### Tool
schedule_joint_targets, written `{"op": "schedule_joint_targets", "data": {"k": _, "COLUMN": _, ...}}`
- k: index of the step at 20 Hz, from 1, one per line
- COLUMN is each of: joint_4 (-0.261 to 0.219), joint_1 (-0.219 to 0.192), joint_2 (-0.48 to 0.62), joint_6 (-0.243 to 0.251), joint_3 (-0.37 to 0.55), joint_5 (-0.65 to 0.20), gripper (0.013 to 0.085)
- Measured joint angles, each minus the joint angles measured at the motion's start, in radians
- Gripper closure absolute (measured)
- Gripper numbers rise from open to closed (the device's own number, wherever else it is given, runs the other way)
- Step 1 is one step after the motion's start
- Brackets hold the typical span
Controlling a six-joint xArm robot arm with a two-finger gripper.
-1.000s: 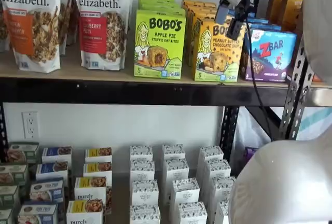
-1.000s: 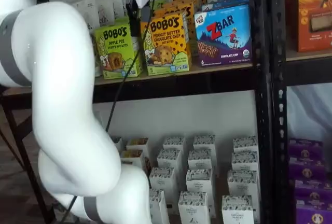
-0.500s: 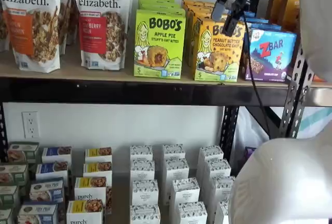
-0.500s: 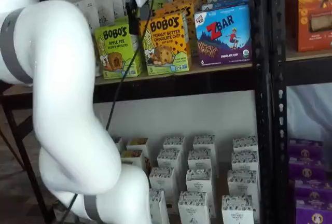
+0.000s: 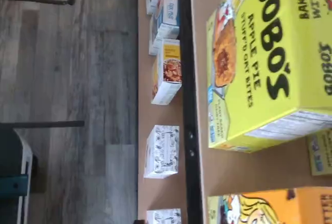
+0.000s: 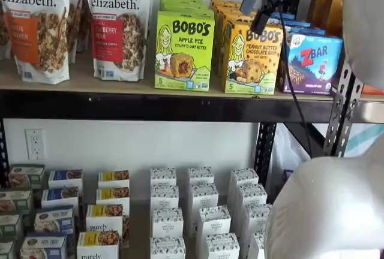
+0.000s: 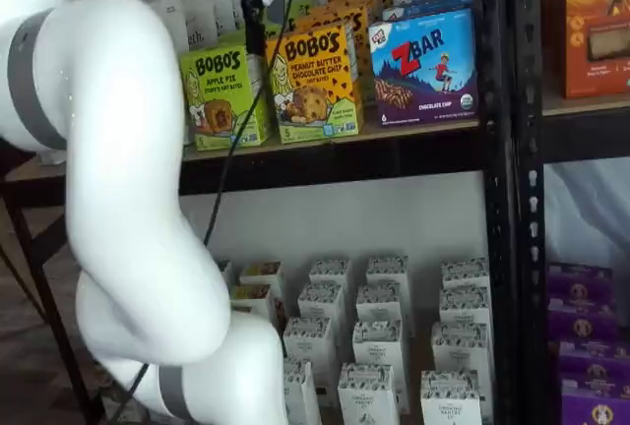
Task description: Pick up the orange box on the top shelf, the fifth box from the left
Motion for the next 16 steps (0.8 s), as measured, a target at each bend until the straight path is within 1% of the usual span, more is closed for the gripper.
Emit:
{"op": "schedule_joint_targets", "data": {"k": 5, "joint_4": 0.001, "joint_1": 0.002, "joint_2": 0.031, "joint_6": -0.003, "joint_3": -0.016, "joint_5": -0.034, "gripper": 0.013}}
{"op": "schedule_joint_targets", "data": {"k": 10, "joint_4": -0.011, "joint_1": -0.003, "joint_2": 0.077, "joint_6": -0.013, "joint_3": -0.055, "joint_5": -0.02, "gripper": 0.013}}
{"op": "schedule_joint_targets", "data": {"k": 12, "joint_4": -0.012, "joint_1": -0.014, "joint_2": 0.105, "joint_6": -0.024, "joint_3": -0.081, "joint_5": 0.002, "gripper": 0.013}}
{"op": "schedule_joint_targets", "data": {"k": 13, "joint_4": -0.005, "joint_1": -0.025, "joint_2": 0.121, "joint_6": -0.032, "joint_3": -0.096, "joint_5": 0.015, "gripper": 0.013}}
{"op": "schedule_joint_targets", "data": {"k": 16, "joint_4": 0.011, "joint_1": -0.044, "joint_2": 0.14, "joint_6": -0.049, "joint_3": -0.106, "joint_5": 0.014, "gripper": 0.013}}
